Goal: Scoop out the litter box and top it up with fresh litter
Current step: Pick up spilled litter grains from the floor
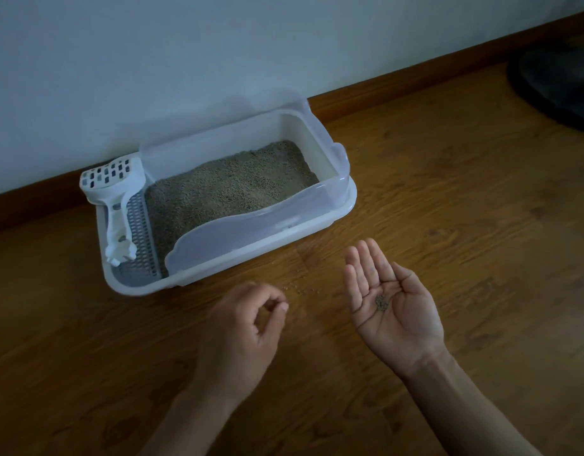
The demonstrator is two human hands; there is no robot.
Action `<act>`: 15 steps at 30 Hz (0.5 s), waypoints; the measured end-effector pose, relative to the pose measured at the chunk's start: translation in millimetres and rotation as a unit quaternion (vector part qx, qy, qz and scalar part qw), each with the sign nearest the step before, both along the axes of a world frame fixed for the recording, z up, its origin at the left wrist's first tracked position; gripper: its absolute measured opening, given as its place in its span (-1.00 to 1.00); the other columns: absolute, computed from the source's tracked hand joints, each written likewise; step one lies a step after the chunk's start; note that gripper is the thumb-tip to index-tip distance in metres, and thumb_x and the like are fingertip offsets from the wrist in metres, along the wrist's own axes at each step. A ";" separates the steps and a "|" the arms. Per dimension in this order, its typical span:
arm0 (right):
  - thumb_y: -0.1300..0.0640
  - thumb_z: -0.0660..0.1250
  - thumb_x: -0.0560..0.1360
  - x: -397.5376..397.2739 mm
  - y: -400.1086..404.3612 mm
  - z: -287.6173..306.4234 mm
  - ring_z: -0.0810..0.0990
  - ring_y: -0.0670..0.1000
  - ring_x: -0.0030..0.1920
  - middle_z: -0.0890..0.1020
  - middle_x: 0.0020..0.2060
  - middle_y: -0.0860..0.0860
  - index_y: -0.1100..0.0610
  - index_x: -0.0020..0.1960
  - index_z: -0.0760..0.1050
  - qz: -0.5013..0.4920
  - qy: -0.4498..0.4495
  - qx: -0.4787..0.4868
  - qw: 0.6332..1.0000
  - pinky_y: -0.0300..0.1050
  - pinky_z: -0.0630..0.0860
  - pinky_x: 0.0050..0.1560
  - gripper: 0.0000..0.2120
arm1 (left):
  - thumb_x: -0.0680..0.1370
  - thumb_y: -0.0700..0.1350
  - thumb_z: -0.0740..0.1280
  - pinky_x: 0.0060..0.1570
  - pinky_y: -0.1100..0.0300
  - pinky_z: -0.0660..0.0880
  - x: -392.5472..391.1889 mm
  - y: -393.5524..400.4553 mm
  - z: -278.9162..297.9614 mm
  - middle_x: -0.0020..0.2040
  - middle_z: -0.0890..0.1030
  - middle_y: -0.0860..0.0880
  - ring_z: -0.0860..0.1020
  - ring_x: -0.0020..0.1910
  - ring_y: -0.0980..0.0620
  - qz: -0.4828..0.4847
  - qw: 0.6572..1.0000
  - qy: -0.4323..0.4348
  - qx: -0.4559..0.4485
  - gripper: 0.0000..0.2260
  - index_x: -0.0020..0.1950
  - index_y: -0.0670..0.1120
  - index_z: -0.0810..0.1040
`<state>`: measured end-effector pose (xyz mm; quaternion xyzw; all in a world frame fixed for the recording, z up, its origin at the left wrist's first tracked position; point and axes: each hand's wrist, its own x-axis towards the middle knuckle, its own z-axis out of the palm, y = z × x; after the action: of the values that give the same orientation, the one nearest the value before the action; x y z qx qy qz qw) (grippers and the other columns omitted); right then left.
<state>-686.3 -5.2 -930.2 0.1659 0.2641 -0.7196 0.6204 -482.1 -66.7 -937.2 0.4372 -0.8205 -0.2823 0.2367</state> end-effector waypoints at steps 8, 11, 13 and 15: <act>0.12 0.18 0.51 15.3 -13.2 -2.7 0.70 0.09 0.03 0.71 0.02 0.12 0.23 0.09 0.68 0.062 0.015 0.013 0.998 0.01 0.67 -0.13 -0.64 | 0.54 -0.04 0.41 -0.20 0.35 0.50 48.8 -16.1 -30.0 -0.13 0.47 0.21 0.48 -0.16 0.26 0.087 0.986 -0.123 0.070 -0.93 0.01 0.10 0.60; 0.10 0.13 0.54 19.9 -19.1 -7.7 0.71 0.06 0.01 0.72 -0.03 0.09 0.21 0.05 0.69 0.081 0.017 0.017 0.996 -0.01 0.67 -0.14 -0.62 | 0.54 -0.04 0.42 -0.16 0.32 0.55 43.3 -21.1 -42.0 -0.07 0.51 0.18 0.51 -0.13 0.23 0.085 0.987 -0.117 0.069 -0.90 0.04 0.06 0.62; 0.10 0.11 0.56 19.7 -23.8 -8.8 0.70 0.08 0.04 0.72 -0.01 0.11 0.23 0.07 0.67 0.090 0.012 0.011 0.996 0.01 0.66 -0.06 -0.61 | 0.53 -0.06 0.43 -0.15 0.32 0.56 35.6 -23.1 -49.8 -0.05 0.53 0.15 0.52 -0.11 0.21 0.080 0.988 -0.111 0.066 -0.89 0.05 0.04 0.63; 0.10 0.08 0.58 15.7 -26.7 -10.4 0.70 0.10 0.04 0.72 -0.01 0.13 0.25 0.08 0.67 0.090 0.029 0.028 0.995 0.01 0.66 -0.04 -0.59 | 0.53 -0.07 0.43 -0.15 0.30 0.57 26.0 -24.9 -57.8 -0.04 0.53 0.14 0.52 -0.10 0.20 0.067 0.990 -0.103 0.067 -0.89 0.05 0.03 0.64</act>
<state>-670.7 -31.9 -940.6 0.1381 0.3161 -0.6575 0.6698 -456.2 -91.6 -995.0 0.5327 -0.7886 -0.2737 0.1397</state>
